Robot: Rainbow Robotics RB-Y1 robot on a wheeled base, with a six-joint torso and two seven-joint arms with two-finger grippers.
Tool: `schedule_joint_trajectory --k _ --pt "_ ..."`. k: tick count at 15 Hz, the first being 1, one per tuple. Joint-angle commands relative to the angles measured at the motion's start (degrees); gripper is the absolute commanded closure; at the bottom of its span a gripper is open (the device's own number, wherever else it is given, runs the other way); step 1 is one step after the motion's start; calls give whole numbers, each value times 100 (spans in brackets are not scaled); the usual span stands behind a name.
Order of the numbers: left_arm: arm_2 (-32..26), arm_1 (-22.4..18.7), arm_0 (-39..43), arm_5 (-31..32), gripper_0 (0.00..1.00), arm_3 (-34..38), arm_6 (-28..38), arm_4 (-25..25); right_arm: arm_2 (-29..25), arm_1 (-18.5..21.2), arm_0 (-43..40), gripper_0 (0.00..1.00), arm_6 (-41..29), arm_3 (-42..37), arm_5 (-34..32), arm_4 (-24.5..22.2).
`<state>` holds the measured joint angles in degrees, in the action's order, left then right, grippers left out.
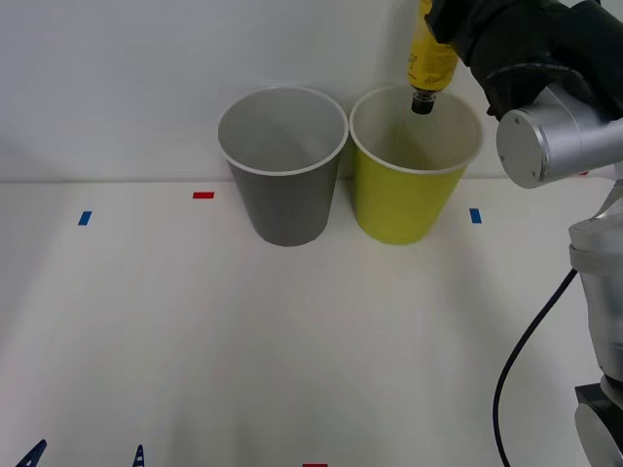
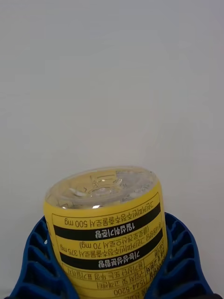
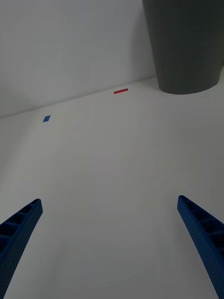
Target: Put cans in the gray bin and PET bottles in the light green bin.
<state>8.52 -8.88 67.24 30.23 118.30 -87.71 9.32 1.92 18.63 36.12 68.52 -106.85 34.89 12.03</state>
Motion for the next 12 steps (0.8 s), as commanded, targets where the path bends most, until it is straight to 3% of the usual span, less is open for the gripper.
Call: schedule_joint_trajectory --k 1,5,12 --pt "0 0 0 0 1 0 0 0 10 -9 0 11 30 6 -34 10" --pt "0 0 0 0 0 0 0 0 10 -18 0 0 47 -3 -34 19" --pt "0 0 0 0 0 0 0 0 54 -26 -17 0 118 -11 -34 89"
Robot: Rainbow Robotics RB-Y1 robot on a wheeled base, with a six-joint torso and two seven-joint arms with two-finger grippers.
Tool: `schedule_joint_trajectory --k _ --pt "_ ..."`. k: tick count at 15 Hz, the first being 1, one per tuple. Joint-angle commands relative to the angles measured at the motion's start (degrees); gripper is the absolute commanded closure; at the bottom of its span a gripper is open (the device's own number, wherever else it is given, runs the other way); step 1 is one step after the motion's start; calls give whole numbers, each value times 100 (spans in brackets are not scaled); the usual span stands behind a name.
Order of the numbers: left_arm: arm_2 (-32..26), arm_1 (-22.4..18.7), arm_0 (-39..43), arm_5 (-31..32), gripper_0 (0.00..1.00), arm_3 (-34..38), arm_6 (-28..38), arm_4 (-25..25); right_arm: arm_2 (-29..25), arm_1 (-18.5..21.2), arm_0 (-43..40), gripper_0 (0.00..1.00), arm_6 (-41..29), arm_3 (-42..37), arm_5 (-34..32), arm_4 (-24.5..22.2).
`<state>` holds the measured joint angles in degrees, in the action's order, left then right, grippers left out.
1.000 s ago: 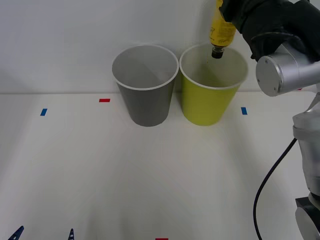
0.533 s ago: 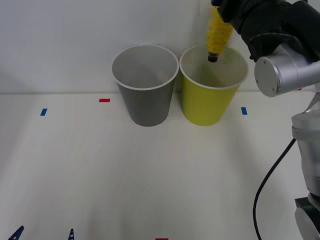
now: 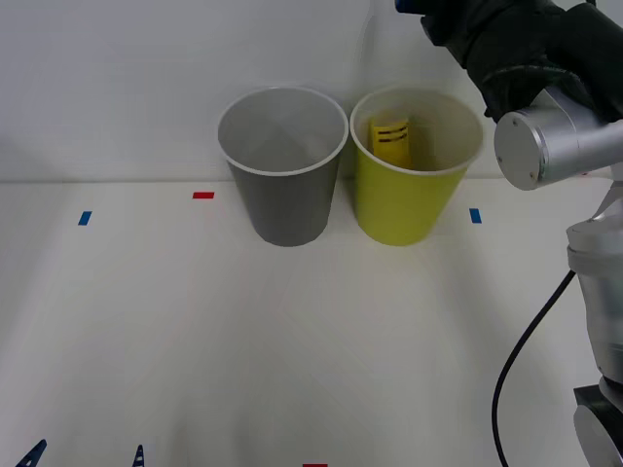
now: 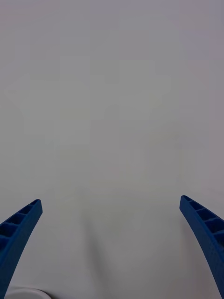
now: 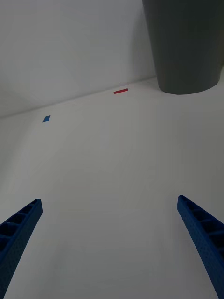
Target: Put cans in the gray bin and PET bottles in the light green bin.
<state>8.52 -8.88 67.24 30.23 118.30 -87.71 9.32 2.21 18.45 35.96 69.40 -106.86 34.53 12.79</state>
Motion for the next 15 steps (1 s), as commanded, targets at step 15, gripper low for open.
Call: schedule_joint_trajectory --k 15 --pt "0 0 0 0 0 0 0 0 -159 27 -1548 0 135 -2920 2084 -620"
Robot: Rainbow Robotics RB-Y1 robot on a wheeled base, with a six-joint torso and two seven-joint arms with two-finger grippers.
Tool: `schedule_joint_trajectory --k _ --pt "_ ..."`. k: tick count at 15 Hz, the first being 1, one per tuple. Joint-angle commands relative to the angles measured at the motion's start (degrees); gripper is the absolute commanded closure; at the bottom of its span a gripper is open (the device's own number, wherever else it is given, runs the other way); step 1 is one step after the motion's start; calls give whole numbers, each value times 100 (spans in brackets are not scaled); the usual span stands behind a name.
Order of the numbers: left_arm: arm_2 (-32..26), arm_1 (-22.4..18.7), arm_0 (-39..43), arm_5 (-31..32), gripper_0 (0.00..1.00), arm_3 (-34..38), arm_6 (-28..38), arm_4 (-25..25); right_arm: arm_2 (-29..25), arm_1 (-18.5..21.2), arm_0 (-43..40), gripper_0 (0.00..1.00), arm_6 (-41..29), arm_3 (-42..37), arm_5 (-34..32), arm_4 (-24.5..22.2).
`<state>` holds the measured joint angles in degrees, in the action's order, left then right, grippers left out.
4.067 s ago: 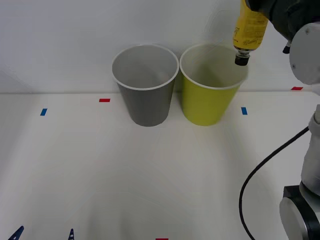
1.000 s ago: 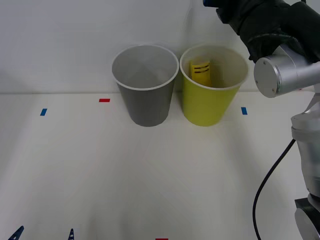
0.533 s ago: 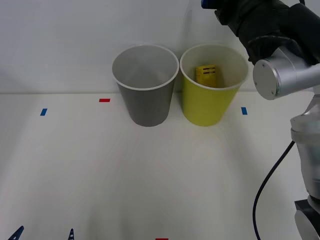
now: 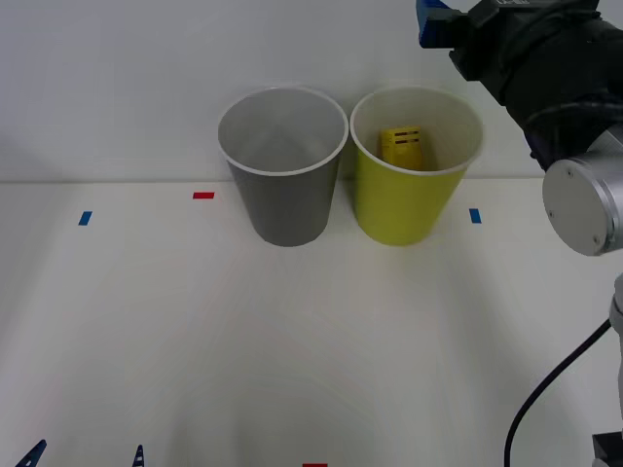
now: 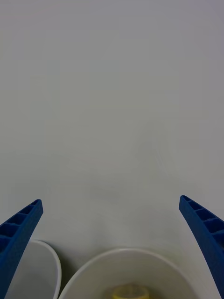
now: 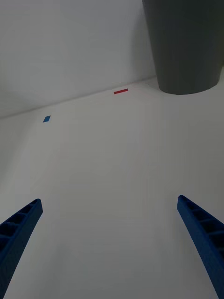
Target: Put cans in the gray bin and PET bottles in the light green bin.
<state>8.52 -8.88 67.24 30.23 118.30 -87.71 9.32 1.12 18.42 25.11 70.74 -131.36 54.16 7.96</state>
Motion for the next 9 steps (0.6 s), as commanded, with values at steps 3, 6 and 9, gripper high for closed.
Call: schedule_joint_trajectory --k 3,6,9 --pt "0 0 0 0 0 0 0 0 -95 -5 -1325 0 1 -1172 112 -312" --pt "0 0 0 0 1 0 0 0 -147 -5 -2002 0 18 -1682 112 -321" --pt "0 0 0 0 0 0 0 0 -121 -40 -2511 0 18 -1864 94 -356"
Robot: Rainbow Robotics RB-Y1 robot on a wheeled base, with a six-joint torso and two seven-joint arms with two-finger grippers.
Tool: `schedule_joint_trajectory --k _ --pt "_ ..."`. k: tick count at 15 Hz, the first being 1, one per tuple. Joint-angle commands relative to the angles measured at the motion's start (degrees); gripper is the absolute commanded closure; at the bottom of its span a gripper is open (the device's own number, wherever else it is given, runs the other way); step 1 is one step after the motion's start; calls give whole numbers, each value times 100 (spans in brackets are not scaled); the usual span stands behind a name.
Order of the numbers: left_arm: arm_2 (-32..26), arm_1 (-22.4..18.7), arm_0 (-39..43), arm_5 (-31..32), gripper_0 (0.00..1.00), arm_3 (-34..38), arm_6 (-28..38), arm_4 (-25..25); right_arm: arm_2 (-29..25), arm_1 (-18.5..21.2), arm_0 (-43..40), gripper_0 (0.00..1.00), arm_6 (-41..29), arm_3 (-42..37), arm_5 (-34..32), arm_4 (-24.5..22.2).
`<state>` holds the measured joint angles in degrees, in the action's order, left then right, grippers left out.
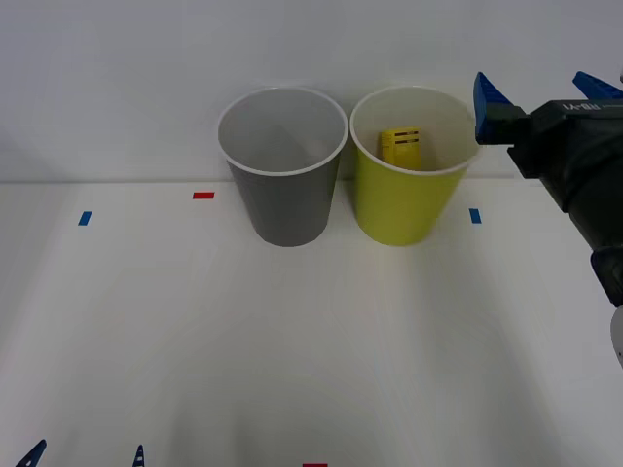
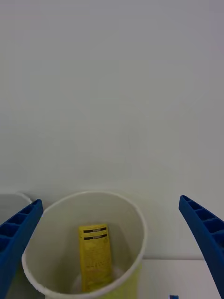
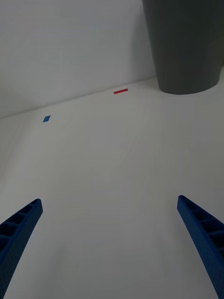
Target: Put cans in the gray bin and PET bottles in the light green bin.
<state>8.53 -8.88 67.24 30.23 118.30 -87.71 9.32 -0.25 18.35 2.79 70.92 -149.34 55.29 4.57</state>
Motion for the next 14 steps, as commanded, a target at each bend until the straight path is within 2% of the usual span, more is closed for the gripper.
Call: schedule_joint_trajectory --k 1,3,5,7,9,11,14 --pt "0 0 0 0 0 0 0 0 16 -121 -446 0 10 -66 -176 -9" --pt "0 0 0 0 1 0 0 0 25 -349 -885 0 106 -66 -651 115" --pt "0 0 0 0 1 0 0 0 43 -552 -1123 0 238 -66 -677 167" --pt "0 0 0 0 0 0 0 0 113 -683 -1545 0 370 -66 -1248 185" --pt "0 0 0 0 1 0 0 0 183 -481 -2054 0 836 248 -2444 246" --pt "0 0 0 0 1 0 0 0 271 -235 -2450 0 871 740 -3454 317" --pt "0 0 0 0 1 0 0 0 333 46 -2757 0 854 1057 -4035 334"
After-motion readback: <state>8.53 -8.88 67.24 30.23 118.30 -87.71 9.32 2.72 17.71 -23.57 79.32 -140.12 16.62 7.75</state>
